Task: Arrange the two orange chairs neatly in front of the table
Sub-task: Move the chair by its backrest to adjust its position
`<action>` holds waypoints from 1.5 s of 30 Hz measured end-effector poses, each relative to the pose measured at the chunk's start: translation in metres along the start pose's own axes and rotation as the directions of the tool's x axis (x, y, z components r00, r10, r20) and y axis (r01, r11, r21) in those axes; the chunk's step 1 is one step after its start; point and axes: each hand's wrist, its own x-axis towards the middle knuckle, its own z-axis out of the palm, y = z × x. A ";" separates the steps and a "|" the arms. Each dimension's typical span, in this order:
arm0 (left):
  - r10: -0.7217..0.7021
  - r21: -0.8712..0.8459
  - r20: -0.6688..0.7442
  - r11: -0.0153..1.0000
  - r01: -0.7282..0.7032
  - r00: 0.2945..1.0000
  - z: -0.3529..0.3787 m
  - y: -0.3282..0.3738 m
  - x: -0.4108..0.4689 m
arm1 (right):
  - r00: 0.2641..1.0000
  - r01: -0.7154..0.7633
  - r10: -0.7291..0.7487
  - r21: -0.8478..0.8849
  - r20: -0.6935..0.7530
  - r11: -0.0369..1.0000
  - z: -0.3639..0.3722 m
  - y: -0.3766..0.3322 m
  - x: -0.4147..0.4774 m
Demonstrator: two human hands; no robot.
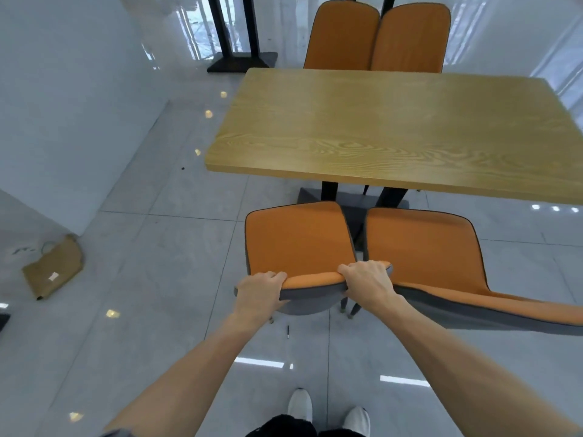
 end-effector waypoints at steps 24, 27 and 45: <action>0.223 0.001 -0.098 0.975 -0.224 0.970 -0.006 -0.043 0.053 | 0.983 -0.154 0.165 0.123 -0.084 0.980 0.007 -0.014 0.021; 0.229 0.008 -0.075 0.973 -0.229 0.971 -0.003 -0.045 0.055 | 0.979 -0.159 0.170 0.094 -0.117 0.983 0.007 -0.014 0.021; -0.026 -0.065 -0.065 0.998 0.022 0.998 -0.054 -0.006 0.009 | 0.985 0.172 -0.167 0.185 -0.043 0.968 -0.042 -0.020 0.013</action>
